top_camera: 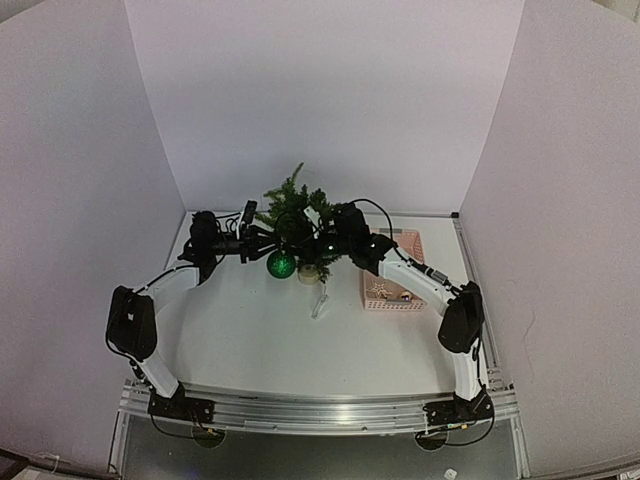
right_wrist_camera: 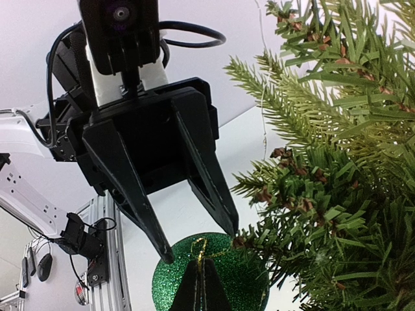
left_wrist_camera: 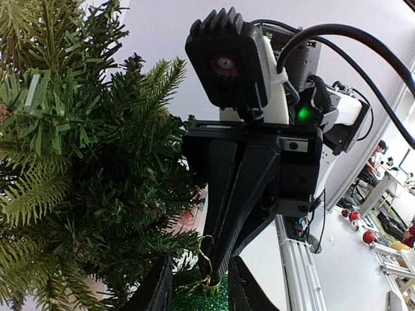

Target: Decorate the small christmas tree

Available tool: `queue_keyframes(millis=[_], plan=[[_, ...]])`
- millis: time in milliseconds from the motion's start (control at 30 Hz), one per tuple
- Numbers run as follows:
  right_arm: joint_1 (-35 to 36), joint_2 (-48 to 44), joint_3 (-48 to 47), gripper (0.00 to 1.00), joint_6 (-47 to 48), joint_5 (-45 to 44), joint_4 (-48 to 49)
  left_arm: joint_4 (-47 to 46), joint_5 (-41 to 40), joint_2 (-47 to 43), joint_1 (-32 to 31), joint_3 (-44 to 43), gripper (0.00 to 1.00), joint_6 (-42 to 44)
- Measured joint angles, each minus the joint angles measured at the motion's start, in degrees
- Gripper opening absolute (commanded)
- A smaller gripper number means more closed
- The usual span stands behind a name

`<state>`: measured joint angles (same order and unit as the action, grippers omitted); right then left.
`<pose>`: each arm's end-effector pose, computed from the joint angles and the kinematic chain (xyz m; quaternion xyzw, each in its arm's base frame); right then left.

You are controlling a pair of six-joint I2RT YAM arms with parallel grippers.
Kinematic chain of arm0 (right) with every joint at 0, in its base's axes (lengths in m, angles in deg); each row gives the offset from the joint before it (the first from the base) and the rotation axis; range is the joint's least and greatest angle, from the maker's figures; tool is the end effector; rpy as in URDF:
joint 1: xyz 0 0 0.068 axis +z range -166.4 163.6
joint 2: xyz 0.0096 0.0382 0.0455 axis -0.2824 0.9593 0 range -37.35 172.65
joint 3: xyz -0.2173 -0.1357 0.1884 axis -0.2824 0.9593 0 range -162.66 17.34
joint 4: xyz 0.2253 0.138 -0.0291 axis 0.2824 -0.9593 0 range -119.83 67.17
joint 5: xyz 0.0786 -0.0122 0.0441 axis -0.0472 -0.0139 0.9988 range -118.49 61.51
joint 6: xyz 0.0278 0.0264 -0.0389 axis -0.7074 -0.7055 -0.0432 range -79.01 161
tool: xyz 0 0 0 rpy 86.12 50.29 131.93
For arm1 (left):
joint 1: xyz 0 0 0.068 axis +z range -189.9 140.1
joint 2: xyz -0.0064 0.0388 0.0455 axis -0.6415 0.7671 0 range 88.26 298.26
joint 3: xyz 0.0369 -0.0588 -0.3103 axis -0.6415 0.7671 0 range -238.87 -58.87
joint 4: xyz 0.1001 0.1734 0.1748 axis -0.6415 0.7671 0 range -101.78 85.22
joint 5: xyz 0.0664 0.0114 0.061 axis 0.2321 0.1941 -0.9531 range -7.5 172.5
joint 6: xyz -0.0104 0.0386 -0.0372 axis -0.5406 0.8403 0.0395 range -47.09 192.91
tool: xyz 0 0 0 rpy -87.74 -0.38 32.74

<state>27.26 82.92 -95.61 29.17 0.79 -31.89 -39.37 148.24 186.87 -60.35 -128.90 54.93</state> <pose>0.3736 0.3813 0.3794 -0.3581 0.7034 0.4489 0.4189 0.3663 -0.1721 0.3522 0.3932 0.5907 -0.5592 0.4286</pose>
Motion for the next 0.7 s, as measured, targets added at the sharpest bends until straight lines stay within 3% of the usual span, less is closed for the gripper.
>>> queue_keyframes(millis=[100,300,700], plan=[[0.0,0.0,0.0,0.00,0.0,0.6,0.0,0.0,0.2,0.1,-0.3,-0.1,0.23,0.2],[-0.1,0.0,0.0,0.00,0.0,0.9,0.0,0.0,0.7,0.1,-0.5,-0.1,0.01,0.4],[-0.3,0.0,0.0,0.00,-1.5,-0.8,0.0,3.4,-2.1,0.1,-0.5,-1.8,0.00,1.7]])
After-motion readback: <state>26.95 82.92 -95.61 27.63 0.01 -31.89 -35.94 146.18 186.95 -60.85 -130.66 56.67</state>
